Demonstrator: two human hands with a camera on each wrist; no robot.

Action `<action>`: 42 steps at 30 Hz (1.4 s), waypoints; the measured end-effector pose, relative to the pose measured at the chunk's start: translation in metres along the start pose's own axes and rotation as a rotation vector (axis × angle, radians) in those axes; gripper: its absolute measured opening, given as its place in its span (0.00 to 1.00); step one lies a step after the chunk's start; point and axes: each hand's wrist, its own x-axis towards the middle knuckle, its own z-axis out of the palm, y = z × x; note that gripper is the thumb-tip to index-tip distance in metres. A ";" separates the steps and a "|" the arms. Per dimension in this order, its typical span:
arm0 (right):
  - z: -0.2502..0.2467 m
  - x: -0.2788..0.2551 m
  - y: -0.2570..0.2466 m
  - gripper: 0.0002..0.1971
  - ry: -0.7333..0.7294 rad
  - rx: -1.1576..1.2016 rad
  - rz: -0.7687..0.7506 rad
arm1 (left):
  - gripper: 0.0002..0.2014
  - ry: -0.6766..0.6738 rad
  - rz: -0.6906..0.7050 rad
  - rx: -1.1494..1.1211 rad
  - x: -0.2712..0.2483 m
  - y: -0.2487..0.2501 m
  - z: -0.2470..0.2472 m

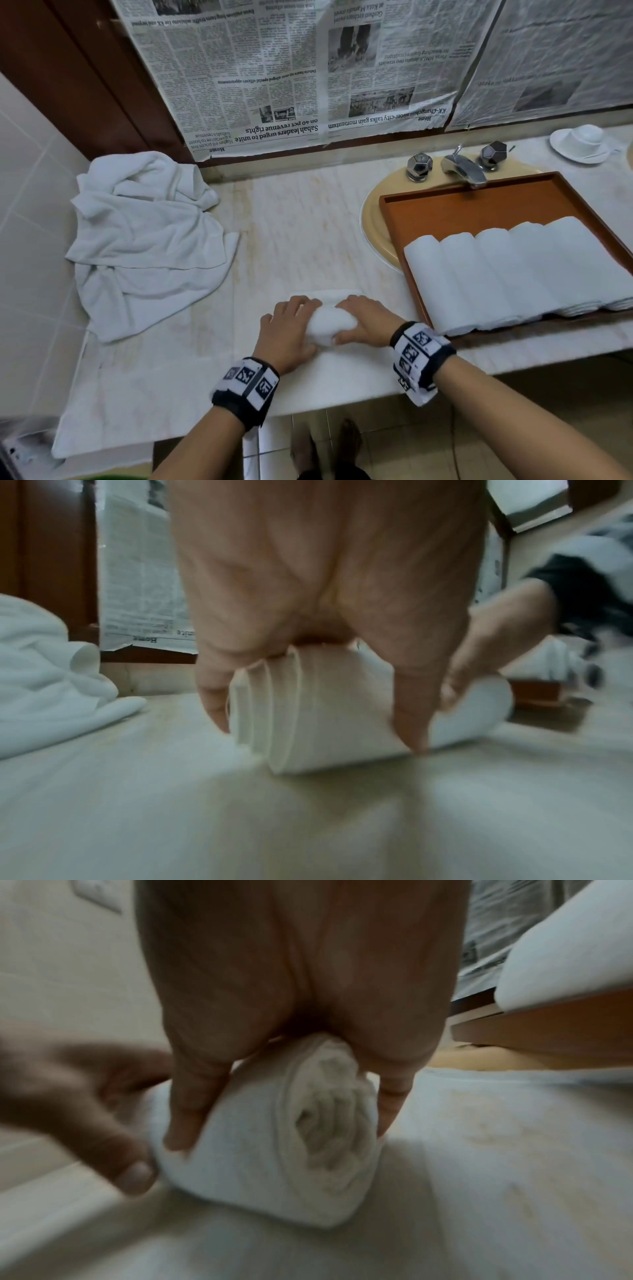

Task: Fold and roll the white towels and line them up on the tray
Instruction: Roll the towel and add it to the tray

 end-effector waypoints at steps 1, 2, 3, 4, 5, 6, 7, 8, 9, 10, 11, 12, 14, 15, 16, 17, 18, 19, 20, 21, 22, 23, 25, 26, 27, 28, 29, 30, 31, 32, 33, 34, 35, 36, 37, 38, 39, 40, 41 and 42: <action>-0.006 0.003 0.002 0.32 -0.032 0.055 0.007 | 0.40 0.047 0.017 0.007 -0.003 -0.002 0.003; -0.010 0.005 0.002 0.30 -0.051 0.099 0.009 | 0.40 0.069 0.020 -0.005 -0.003 -0.003 0.005; -0.011 0.005 0.003 0.30 -0.054 0.129 0.012 | 0.40 0.064 0.015 -0.023 -0.002 -0.006 0.006; -0.009 0.004 0.003 0.31 -0.039 0.140 0.020 | 0.40 0.042 0.008 -0.039 0.002 -0.009 0.005; -0.004 0.001 0.002 0.34 0.008 0.103 0.025 | 0.40 0.002 0.001 -0.059 0.006 -0.012 0.003; 0.003 -0.002 0.001 0.36 0.095 -0.001 0.015 | 0.41 -0.051 -0.008 -0.090 0.012 -0.015 0.000; 0.012 -0.006 0.000 0.37 0.216 -0.140 -0.005 | 0.41 -0.107 -0.013 -0.136 0.018 -0.017 -0.006; 0.021 -0.011 0.000 0.35 0.345 -0.266 -0.038 | 0.41 -0.155 -0.010 -0.185 0.024 -0.018 -0.012; 0.029 -0.015 -0.001 0.31 0.457 -0.348 -0.076 | 0.39 -0.190 0.003 -0.221 0.029 -0.019 -0.017; 0.035 -0.019 -0.002 0.30 0.532 -0.401 -0.108 | 0.37 -0.215 0.020 -0.246 0.034 -0.019 -0.022; 0.038 -0.019 -0.002 0.32 0.554 -0.439 -0.127 | 0.36 -0.236 0.030 -0.270 0.037 -0.020 -0.025; 0.040 -0.018 0.000 0.37 0.530 -0.466 -0.130 | 0.37 -0.245 0.031 -0.298 0.039 -0.021 -0.027; 0.036 -0.011 0.003 0.46 0.443 -0.470 -0.095 | 0.42 -0.198 -0.006 -0.355 0.040 -0.023 -0.025; 0.032 -0.007 0.003 0.48 0.397 -0.462 -0.070 | 0.43 -0.136 -0.029 -0.377 0.038 -0.024 -0.022; 0.026 -0.001 0.003 0.49 0.350 -0.446 -0.052 | 0.42 -0.064 -0.038 -0.396 0.037 -0.025 -0.019; 0.020 0.004 0.003 0.50 0.298 -0.416 -0.039 | 0.42 -0.010 -0.031 -0.409 0.035 -0.025 -0.016; 0.015 0.008 0.003 0.50 0.246 -0.373 -0.023 | 0.42 0.015 -0.016 -0.412 0.033 -0.024 -0.015; 0.009 0.013 0.003 0.50 0.199 -0.325 -0.003 | 0.43 0.016 -0.004 -0.398 0.032 -0.023 -0.014; 0.004 0.017 0.002 0.50 0.152 -0.284 0.017 | 0.45 0.000 -0.001 -0.368 0.032 -0.023 -0.014; -0.001 0.019 0.002 0.50 0.107 -0.257 0.030 | 0.48 -0.025 -0.007 -0.333 0.031 -0.022 -0.014; -0.003 0.020 0.001 0.50 0.073 -0.242 0.039 | 0.50 -0.056 -0.028 -0.303 0.032 -0.023 -0.014; -0.005 0.020 0.000 0.48 0.054 -0.235 0.045 | 0.52 -0.091 -0.053 -0.279 0.033 -0.022 -0.015; -0.006 0.017 0.000 0.45 0.038 -0.222 0.048 | 0.55 -0.166 -0.087 -0.225 0.036 -0.021 -0.017; -0.006 0.015 0.000 0.43 0.033 -0.210 0.052 | 0.55 -0.192 -0.093 -0.180 0.036 -0.018 -0.019; -0.006 0.013 0.000 0.42 0.029 -0.195 0.059 | 0.52 -0.211 -0.096 -0.131 0.037 -0.015 -0.021; -0.005 0.011 0.000 0.40 0.023 -0.179 0.071 | 0.50 -0.233 -0.100 -0.095 0.037 -0.012 -0.023; -0.003 0.007 0.000 0.39 0.009 -0.166 0.085 | 0.47 -0.256 -0.104 -0.082 0.036 -0.009 -0.025; -0.002 0.004 0.000 0.39 -0.005 -0.155 0.102 | 0.45 -0.277 -0.105 -0.082 0.036 -0.006 -0.026; 0.000 0.000 -0.001 0.39 -0.015 -0.144 0.119 | 0.44 -0.294 -0.098 -0.083 0.035 -0.004 -0.027; 0.003 -0.004 0.000 0.38 -0.025 -0.125 0.137 | 0.43 -0.310 -0.088 -0.080 0.033 -0.002 -0.027; 0.005 -0.008 0.000 0.38 -0.033 -0.102 0.154 | 0.41 -0.321 -0.073 -0.075 0.032 0.001 -0.028; 0.007 -0.013 0.000 0.38 -0.040 -0.075 0.169 | 0.39 -0.332 -0.055 -0.076 0.031 0.003 -0.028; 0.009 -0.017 0.000 0.37 -0.046 -0.050 0.181 | 0.38 -0.349 -0.037 -0.082 0.029 0.006 -0.029; 0.010 -0.022 -0.001 0.36 -0.050 -0.028 0.187 | 0.36 -0.367 -0.018 -0.088 0.026 0.009 -0.030; 0.011 -0.027 -0.002 0.34 -0.047 -0.010 0.191 | 0.35 -0.388 0.002 -0.087 0.024 0.012 -0.031; 0.012 -0.032 -0.003 0.33 -0.041 0.012 0.197 | 0.34 -0.408 0.017 -0.087 0.023 0.015 -0.032; 0.013 -0.036 -0.004 0.32 -0.034 0.035 0.203 | 0.33 -0.423 0.028 -0.089 0.021 0.016 -0.032; 0.015 -0.040 -0.004 0.32 -0.025 0.049 0.208 | 0.32 -0.434 0.039 -0.087 0.019 0.018 -0.033; 0.016 -0.044 -0.005 0.31 -0.014 0.050 0.210 | 0.32 -0.436 0.056 -0.082 0.017 0.020 -0.033; 0.017 -0.048 -0.007 0.31 0.000 0.046 0.213 | 0.31 -0.434 0.075 -0.075 0.014 0.022 -0.034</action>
